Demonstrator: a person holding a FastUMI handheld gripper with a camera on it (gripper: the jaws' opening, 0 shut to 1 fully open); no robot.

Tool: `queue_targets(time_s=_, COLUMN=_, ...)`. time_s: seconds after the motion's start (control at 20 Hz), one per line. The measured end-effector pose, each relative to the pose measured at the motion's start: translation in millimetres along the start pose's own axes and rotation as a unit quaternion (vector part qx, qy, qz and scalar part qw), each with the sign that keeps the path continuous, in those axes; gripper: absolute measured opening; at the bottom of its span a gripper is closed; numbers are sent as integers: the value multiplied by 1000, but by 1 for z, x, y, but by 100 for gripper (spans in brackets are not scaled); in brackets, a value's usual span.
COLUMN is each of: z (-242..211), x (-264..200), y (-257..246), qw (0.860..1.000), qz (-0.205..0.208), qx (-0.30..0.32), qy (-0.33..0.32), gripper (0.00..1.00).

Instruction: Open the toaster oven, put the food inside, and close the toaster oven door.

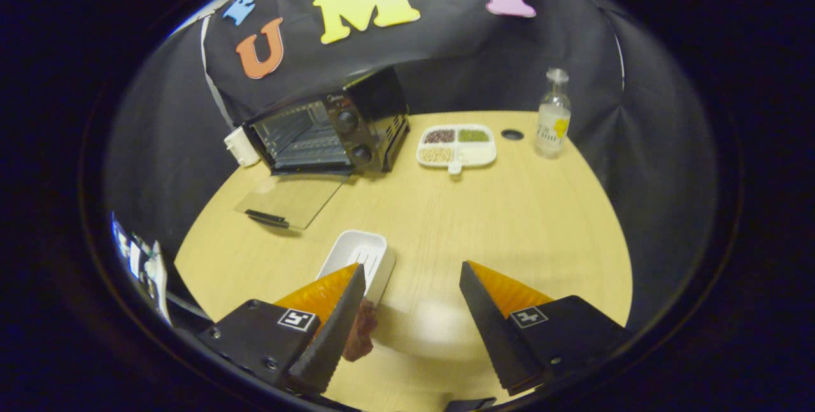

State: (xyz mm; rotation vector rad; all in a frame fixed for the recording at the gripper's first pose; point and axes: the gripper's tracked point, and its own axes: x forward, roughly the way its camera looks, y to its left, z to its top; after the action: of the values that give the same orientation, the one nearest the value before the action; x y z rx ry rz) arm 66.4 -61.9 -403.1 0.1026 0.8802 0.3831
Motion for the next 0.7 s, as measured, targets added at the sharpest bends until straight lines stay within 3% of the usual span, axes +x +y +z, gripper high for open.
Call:
queue_targets(time_s=0.05, z=-10, x=2, y=5, qw=1000, qz=24, qx=14, qy=15, gripper=94)
queue_targets(time_s=0.3, z=-36, x=6, y=40, qw=976, qz=138, qx=146, qy=85, gripper=62)
queue_targets(time_s=0.5, z=-47, x=3, y=50, qw=962, qz=165, qx=186, qy=118, gripper=45)
queue_targets(time_s=0.7, z=-48, x=5, y=45, qw=951, qz=163, qx=225, qy=133, gripper=21)
